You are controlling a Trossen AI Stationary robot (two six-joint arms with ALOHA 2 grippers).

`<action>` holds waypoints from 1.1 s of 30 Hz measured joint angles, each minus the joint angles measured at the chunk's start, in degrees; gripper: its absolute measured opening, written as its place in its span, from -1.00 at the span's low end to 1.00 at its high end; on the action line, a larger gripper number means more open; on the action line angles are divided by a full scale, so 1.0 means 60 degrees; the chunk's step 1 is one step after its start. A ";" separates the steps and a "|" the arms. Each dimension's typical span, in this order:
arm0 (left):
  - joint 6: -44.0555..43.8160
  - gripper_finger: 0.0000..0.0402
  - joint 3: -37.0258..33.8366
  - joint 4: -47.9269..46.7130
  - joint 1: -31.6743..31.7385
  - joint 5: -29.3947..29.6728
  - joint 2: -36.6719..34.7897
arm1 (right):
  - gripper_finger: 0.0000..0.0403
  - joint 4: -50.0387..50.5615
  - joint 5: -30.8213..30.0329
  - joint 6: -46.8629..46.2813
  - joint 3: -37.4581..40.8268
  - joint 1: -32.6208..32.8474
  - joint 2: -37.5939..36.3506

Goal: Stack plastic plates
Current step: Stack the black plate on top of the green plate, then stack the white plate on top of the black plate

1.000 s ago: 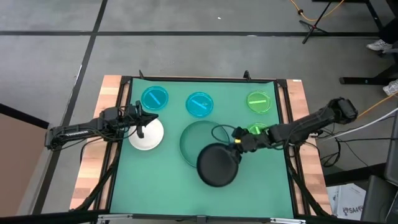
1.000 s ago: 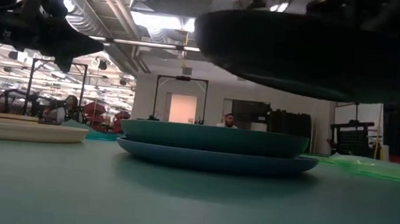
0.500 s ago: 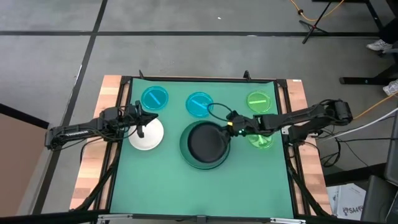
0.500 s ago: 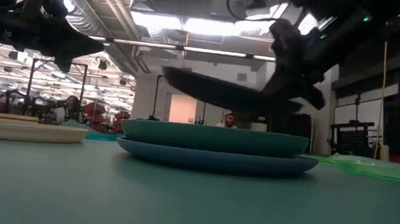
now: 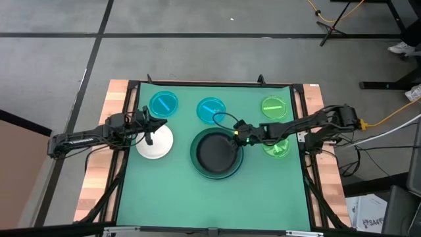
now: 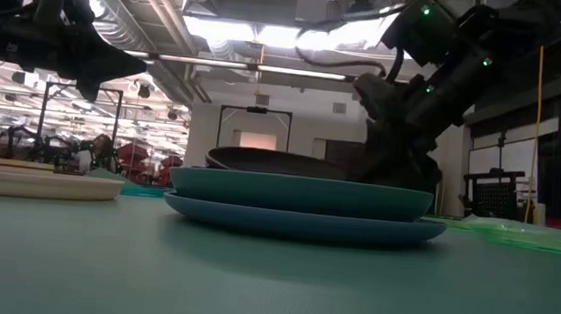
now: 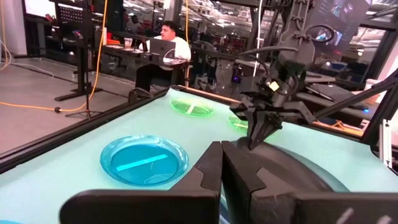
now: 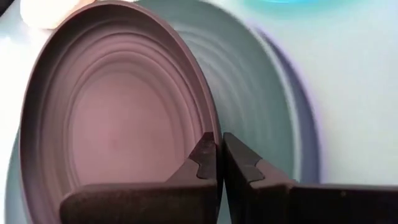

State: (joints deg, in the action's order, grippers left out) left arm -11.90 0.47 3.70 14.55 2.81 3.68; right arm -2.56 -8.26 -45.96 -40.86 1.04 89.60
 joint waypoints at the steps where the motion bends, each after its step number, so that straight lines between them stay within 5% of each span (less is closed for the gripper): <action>1: 0.0000 -1.00 0.0000 0.0000 0.0003 0.0000 0.0000 | -1.00 -0.0073 0.0078 -0.0002 0.0000 0.0003 0.0071; 12: 0.0000 -1.00 0.0000 -0.0001 0.0000 -0.0168 0.0000 | -0.85 -0.0171 -0.0374 -0.0007 0.0000 0.0007 0.0255; 24: 0.0000 -1.00 0.0000 0.0060 0.0000 -0.0162 0.0002 | -0.38 -0.0103 -0.0527 0.0924 0.0004 0.0236 -0.0377; 33: -0.0463 -0.96 0.0000 -0.0055 0.0004 0.1060 0.0019 | -0.37 -0.1430 -0.4145 0.2807 0.0044 0.2685 -0.0919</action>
State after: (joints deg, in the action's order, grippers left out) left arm -14.68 0.47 3.37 14.57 9.17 3.80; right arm -11.14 -33.13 -29.11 -40.60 17.15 84.09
